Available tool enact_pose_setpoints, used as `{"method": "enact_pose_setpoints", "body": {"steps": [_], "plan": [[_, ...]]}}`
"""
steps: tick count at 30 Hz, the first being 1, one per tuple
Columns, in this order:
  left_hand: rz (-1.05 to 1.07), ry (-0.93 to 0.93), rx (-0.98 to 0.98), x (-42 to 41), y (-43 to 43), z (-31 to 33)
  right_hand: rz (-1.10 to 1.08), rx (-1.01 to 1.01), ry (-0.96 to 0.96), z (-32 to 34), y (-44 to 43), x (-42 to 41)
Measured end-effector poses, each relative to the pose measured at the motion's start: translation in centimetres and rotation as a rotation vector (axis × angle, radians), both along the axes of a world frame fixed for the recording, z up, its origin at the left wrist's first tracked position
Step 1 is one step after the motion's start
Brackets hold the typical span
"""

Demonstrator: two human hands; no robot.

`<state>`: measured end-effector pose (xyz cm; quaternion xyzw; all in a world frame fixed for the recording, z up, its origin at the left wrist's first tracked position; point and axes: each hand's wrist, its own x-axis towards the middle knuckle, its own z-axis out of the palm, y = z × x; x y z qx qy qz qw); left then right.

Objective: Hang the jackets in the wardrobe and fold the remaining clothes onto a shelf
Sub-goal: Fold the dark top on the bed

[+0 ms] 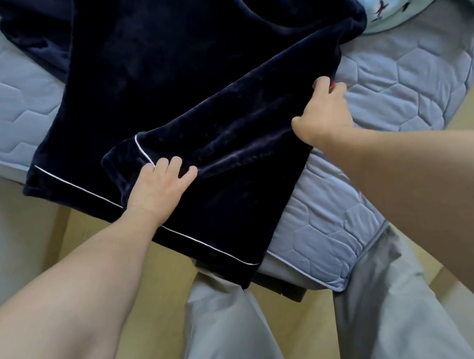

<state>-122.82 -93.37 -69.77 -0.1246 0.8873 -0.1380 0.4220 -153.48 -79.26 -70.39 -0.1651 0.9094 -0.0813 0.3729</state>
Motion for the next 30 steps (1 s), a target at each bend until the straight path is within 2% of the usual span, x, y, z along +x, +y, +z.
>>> {"method": "enact_pose_setpoints", "body": {"steps": [3, 6, 9, 13, 15, 17, 19, 20, 22, 24, 25, 27, 30], "plan": [[0.042, -0.06, -0.013, 1.0, 0.0, 0.3, 0.059, 0.07, -0.034, 0.0, -0.6, -0.5], [0.191, -0.048, 0.085, 0.1, 0.8, 0.4, 0.065, 0.084, 0.002, 0.1, -1.1, -1.0], [0.325, 0.126, 0.134, -2.9, 1.5, 0.9, -0.088, -0.028, 0.131, 0.1, -2.6, -2.6], [0.348, 0.362, 0.203, -8.0, 2.3, 1.1, -0.311, -0.082, 0.253, 0.5, -5.6, -7.2], [0.429, 0.437, 0.321, -11.2, 3.5, 1.1, -0.361, -0.101, 0.2, 0.3, -6.3, -9.7], [0.601, 0.459, 0.445, -14.2, 5.2, 0.8, -0.407, -0.138, 0.059, 0.1, -6.5, -11.7], [0.849, 0.397, 0.608, -17.1, 7.3, 0.4, -0.468, -0.168, -0.07, 0.0, -6.4, -12.8], [1.045, 0.369, 0.734, -18.4, 8.4, 0.1, -0.49, -0.184, -0.095, -0.1, -6.3, -13.2], [1.657, 0.407, 0.96, -20.9, 10.6, -0.4, -0.514, -0.232, -0.12, -0.4, -6.0, -13.7], [2.343, 0.481, 1.051, -22.8, 12.3, -0.8, -0.539, -0.264, -0.15, -0.4, -5.7, -14.0], [2.585, 0.514, 1.062, -23.4, 13.1, -0.9, -0.545, -0.272, -0.167, -0.4, -5.6, -14.3], [2.858, 0.572, 1.039, -24.1, 14.4, -1.5, -0.519, -0.276, -0.185, -0.2, -5.3, -14.9], [2.979, 0.633, 1.092, -24.6, 15.7, -1.9, -0.44, -0.292, -0.172, 0.2, -4.8, -16.0]]}}
